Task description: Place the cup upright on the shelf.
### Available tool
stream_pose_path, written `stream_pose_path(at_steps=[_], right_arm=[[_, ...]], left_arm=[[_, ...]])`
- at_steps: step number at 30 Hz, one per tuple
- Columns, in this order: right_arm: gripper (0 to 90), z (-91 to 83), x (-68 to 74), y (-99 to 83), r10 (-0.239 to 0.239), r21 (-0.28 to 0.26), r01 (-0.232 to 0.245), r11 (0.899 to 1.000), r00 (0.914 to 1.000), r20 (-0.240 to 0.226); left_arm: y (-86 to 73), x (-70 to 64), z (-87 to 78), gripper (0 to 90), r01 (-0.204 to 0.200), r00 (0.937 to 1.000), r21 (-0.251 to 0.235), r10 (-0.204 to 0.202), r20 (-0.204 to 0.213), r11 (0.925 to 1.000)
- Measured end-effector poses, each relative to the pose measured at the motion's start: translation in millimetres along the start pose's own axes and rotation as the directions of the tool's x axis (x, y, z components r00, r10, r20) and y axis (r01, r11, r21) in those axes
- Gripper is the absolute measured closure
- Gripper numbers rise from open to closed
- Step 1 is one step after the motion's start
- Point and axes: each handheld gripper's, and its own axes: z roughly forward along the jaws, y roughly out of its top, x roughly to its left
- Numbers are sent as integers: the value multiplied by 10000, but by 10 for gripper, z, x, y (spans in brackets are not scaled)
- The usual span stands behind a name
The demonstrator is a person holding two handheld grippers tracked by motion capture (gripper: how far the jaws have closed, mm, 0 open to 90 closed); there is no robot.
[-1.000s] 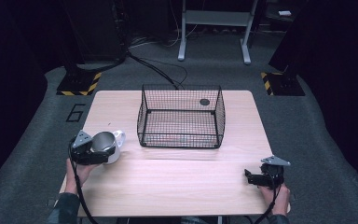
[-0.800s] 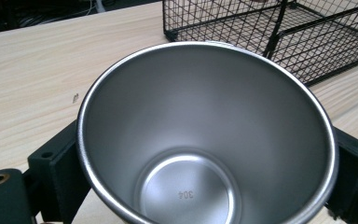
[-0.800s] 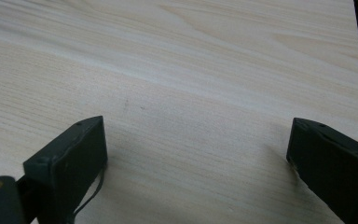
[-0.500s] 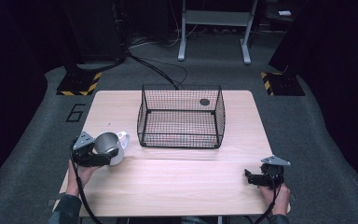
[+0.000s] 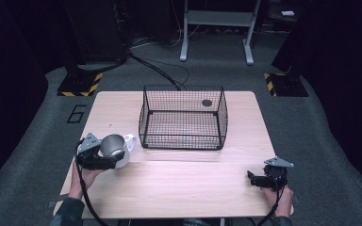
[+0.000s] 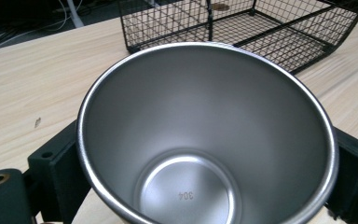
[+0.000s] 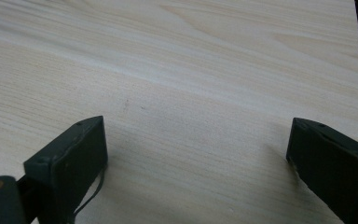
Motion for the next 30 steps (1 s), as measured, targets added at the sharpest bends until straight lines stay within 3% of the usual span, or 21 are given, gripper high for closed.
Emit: stream_pose_path(at_steps=[6, 13, 30], right_arm=[[47, 0, 1, 0, -7, -8, 7, 10000, 10000, 9], [47, -1, 1, 0, -23, -1, 23, 10000, 10000, 7], [47, -1, 1, 0, -10, -4, 10, 10000, 10000, 10]], left_arm=[[55, -91, 2, 70, -231, 9996, -85, 232, 166, 9997], [93, -151, 31, 70, -141, 9989, -134, 147, 448, 9998], [226, -342, 127, 70, -350, 9933, -184, 368, 1100, 9992]])
